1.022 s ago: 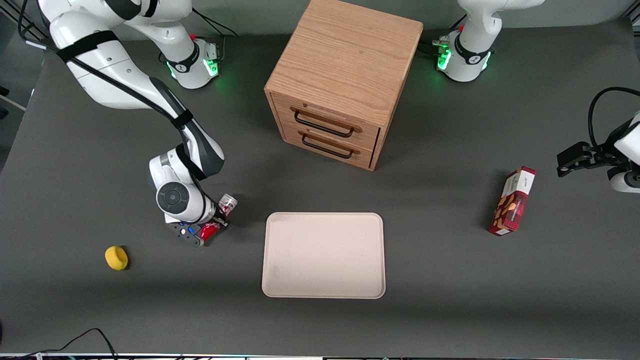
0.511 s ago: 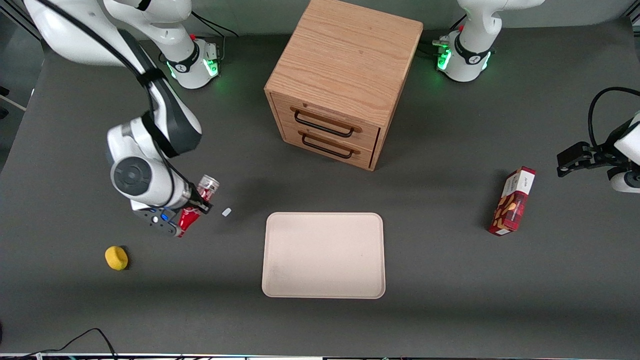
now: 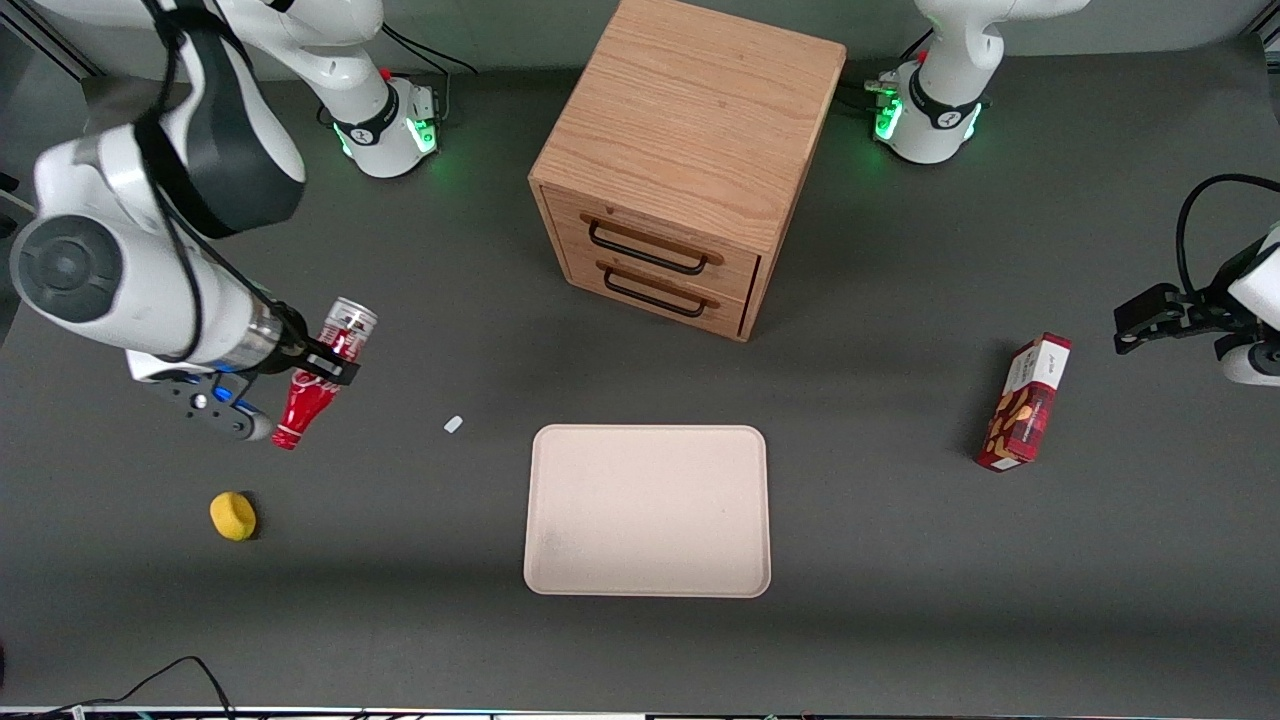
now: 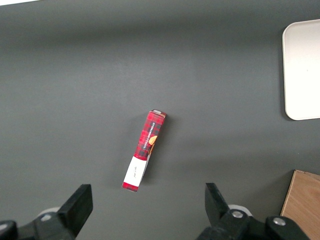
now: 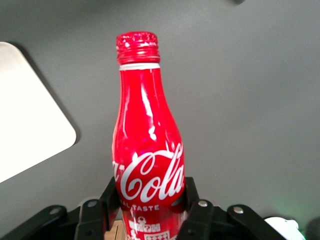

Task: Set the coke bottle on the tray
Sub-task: 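Lift the bottle and turn it upright with the right gripper, then carry the upright bottle over the cream tray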

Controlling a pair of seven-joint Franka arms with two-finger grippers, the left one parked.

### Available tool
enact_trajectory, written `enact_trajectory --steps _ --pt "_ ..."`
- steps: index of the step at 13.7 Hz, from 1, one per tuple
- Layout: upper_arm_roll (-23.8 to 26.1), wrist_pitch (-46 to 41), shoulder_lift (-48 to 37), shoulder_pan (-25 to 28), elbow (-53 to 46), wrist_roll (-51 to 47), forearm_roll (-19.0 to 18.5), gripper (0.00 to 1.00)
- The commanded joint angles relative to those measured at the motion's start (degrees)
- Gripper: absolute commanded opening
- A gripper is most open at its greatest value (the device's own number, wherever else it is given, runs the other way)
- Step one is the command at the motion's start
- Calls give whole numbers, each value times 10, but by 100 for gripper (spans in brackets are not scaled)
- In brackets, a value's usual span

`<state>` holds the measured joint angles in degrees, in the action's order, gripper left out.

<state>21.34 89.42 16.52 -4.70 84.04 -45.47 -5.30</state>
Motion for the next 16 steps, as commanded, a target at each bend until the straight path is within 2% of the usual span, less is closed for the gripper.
enact_trajectory --steps 1,3,6,7,9,11,14,16 --pt "3 -20 46 5 -58 11 6 0" --pt "2 -24 102 42 -126 -3 2 0" --pt "0 -25 193 122 -235 -52 -53 0" --pt "-4 -24 226 148 -275 -61 -58 0" --pt "-67 1 271 230 -326 -83 -58 0" --pt "-136 42 293 304 -332 -94 -53 0" --pt "-144 110 337 323 -331 -94 -53 0" --pt "-143 144 369 323 -331 -42 -52 0"
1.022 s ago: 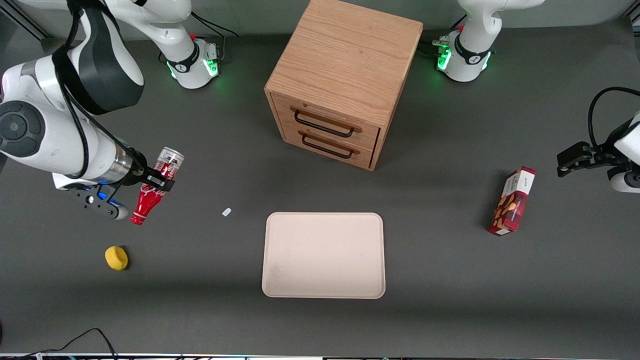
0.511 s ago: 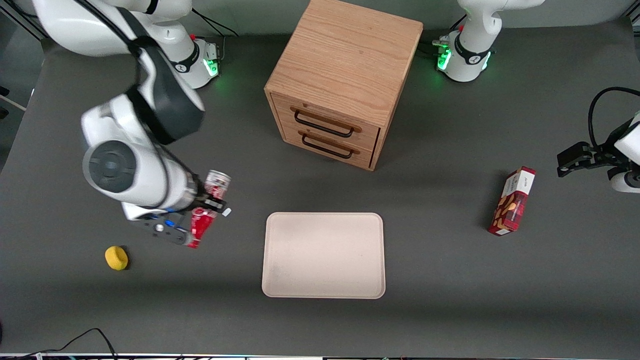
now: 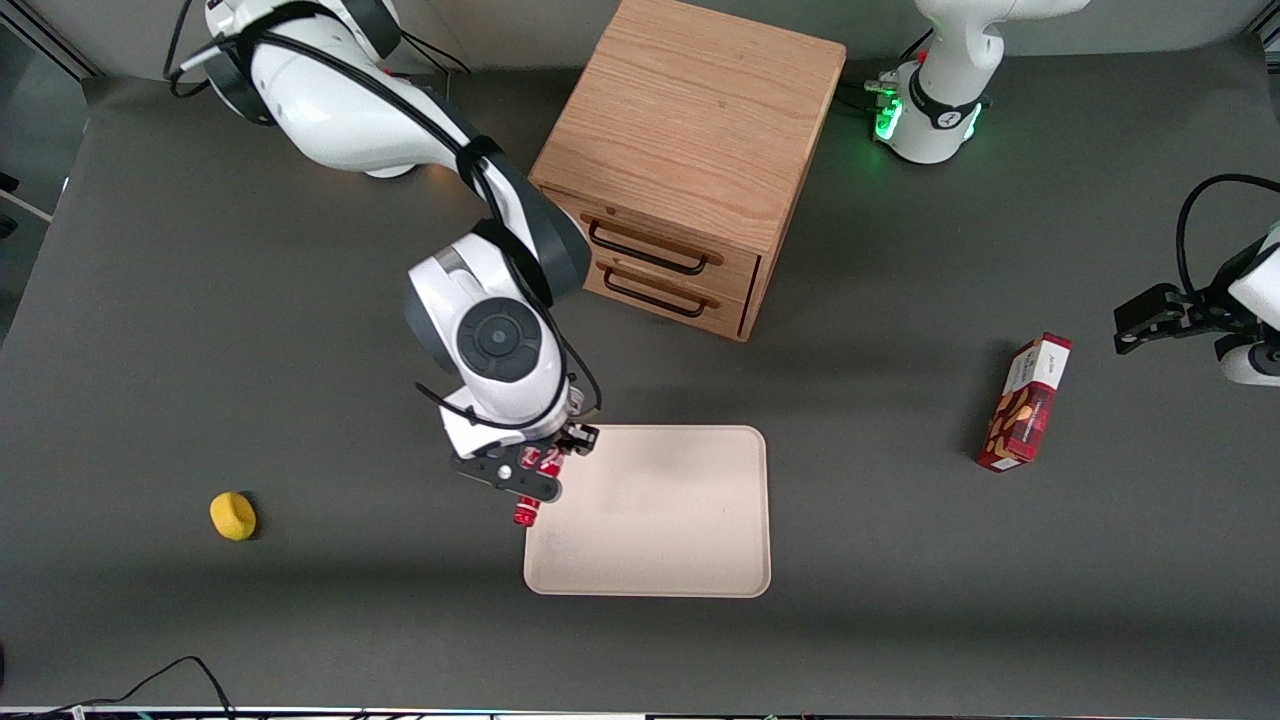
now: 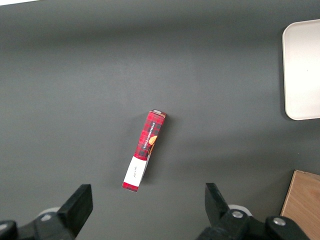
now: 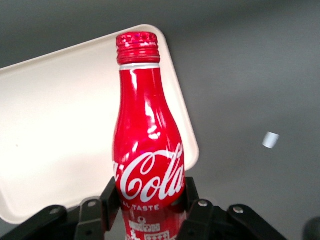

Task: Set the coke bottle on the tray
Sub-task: 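Carry the upright bottle over the cream tray, then lower the bottle onto the tray and open the right gripper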

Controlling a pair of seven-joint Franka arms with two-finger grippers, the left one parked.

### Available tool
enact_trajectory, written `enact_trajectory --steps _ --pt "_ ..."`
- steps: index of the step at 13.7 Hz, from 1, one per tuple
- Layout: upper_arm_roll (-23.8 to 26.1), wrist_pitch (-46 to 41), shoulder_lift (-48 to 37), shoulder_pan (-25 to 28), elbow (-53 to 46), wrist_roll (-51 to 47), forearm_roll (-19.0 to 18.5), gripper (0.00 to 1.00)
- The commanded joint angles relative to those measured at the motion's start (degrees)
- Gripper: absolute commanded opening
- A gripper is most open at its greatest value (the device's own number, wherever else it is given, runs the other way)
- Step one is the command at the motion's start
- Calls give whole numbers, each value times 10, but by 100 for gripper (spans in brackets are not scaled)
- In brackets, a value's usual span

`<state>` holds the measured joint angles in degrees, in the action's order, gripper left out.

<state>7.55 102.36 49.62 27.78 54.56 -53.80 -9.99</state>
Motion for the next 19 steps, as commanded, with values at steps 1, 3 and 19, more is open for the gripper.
enact_trajectory --steps 1,3,19 --pt "-3 20 51 -6 -37 65 -3 0" --pt "-5 37 71 -18 -37 120 39 0" --pt "-8 147 146 -49 -34 230 49 0"
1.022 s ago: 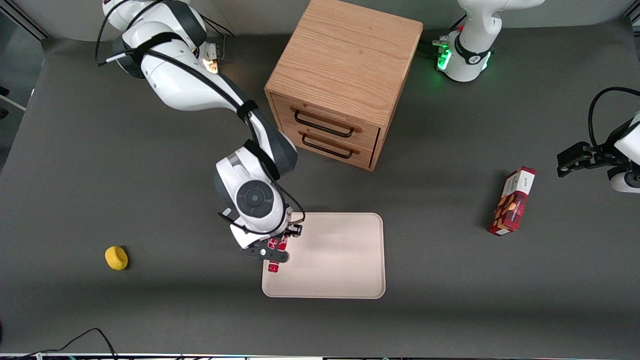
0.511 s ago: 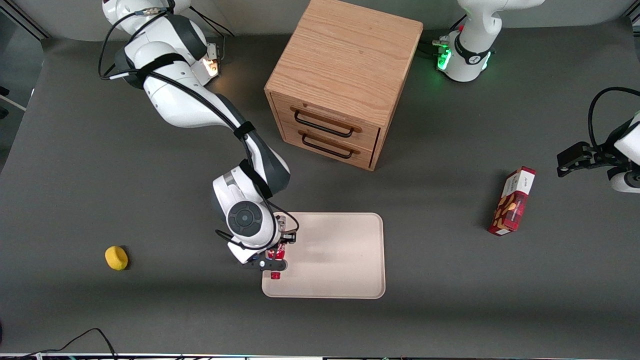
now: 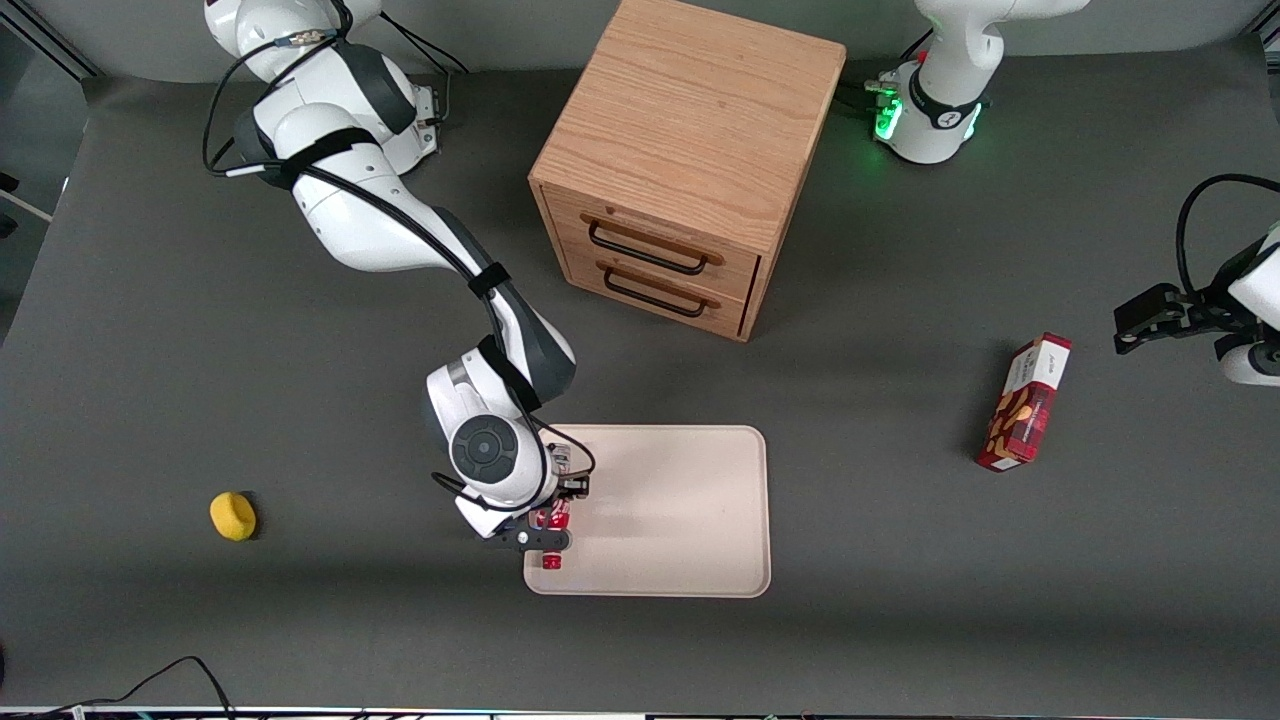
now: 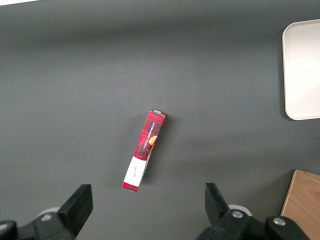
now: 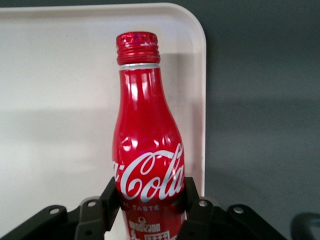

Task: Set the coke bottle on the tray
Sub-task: 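Lower the bottle onto the tray and open the right gripper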

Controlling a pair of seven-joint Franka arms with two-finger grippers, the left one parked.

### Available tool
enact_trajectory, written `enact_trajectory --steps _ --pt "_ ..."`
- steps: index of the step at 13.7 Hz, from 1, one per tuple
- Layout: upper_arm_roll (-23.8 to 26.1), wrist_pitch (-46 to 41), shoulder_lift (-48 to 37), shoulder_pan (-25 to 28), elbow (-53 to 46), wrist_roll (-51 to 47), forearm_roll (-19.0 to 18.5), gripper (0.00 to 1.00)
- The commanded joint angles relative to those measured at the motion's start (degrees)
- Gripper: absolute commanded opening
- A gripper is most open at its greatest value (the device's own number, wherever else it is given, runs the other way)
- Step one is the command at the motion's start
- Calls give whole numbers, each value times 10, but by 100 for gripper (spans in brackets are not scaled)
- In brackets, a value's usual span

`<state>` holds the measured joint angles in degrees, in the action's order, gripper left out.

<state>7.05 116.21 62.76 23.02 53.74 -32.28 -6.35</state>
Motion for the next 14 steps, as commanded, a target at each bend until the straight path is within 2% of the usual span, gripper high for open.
enact_trajectory --steps 1,4,5,6,14 --pt "-3 13 17 -2 -25 15 13 0" --pt "-2 15 19 -8 -25 15 13 0" --pt "-2 15 19 -8 -25 15 13 89" --pt "-2 15 18 -8 -26 11 13 100" --pt "-2 15 18 -9 -25 11 13 100"
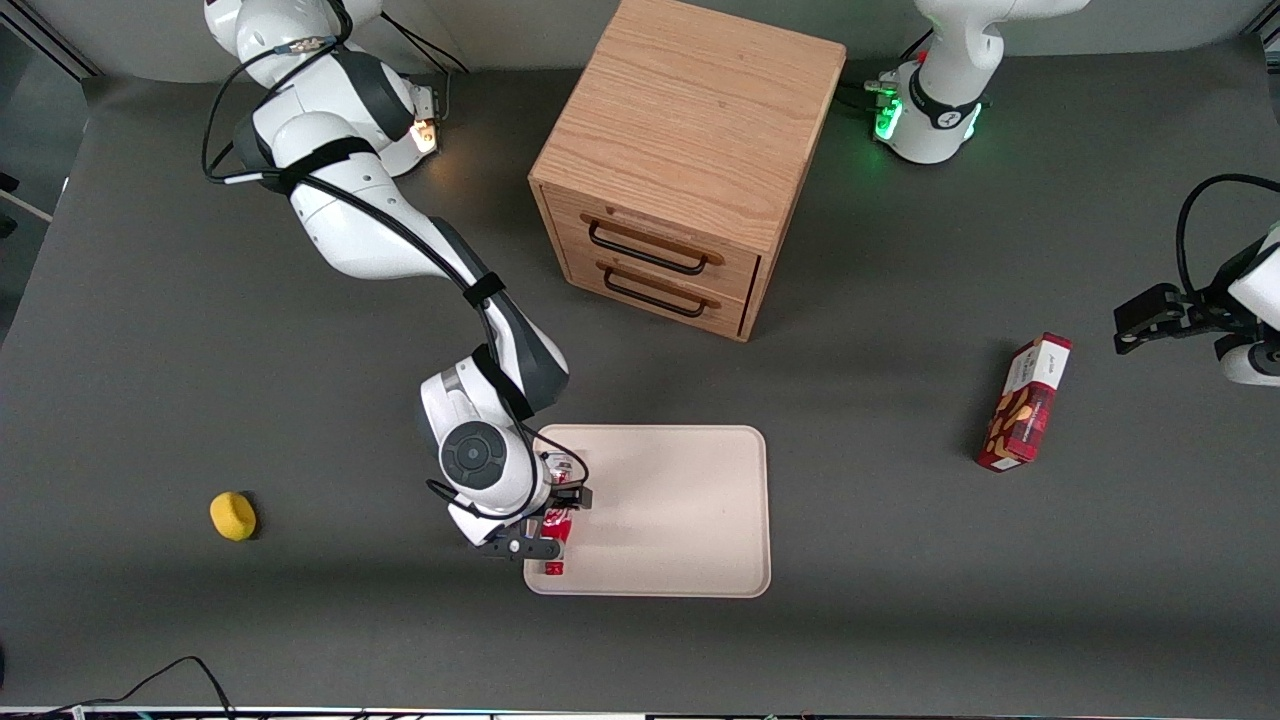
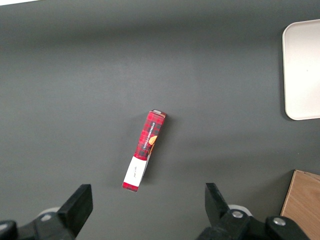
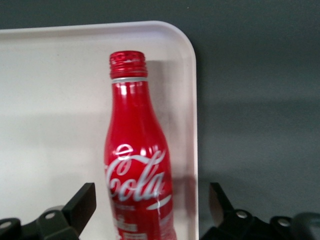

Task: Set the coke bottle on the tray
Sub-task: 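Lower the bottle onto the tray and open the right gripper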

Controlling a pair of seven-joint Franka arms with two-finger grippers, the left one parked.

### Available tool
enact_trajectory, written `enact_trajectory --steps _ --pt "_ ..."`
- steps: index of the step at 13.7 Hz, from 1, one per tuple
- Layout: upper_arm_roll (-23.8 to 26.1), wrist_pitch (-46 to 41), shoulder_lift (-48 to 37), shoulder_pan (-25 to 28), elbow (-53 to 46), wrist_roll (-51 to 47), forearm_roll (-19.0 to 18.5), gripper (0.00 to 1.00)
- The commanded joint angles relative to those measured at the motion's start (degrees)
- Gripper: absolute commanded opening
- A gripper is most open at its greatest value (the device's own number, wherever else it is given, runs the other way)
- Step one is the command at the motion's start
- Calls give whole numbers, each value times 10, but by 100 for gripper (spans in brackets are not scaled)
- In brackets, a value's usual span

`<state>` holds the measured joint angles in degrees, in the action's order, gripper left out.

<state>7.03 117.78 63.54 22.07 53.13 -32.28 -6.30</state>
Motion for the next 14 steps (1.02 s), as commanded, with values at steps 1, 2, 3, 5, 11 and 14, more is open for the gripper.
enact_trajectory --steps 1,2,3,5,11,14 --pt "-2 -1 11 1 -19 11 13 100" --pt "-2 -1 11 1 -19 11 13 100" --pt "-2 -1 11 1 -19 11 13 100" --pt "-2 -1 11 1 -19 11 13 100" --pt "-1 -13 3 -1 -20 9 27 100" --pt "1 -58 -15 0 -21 7 42 100"
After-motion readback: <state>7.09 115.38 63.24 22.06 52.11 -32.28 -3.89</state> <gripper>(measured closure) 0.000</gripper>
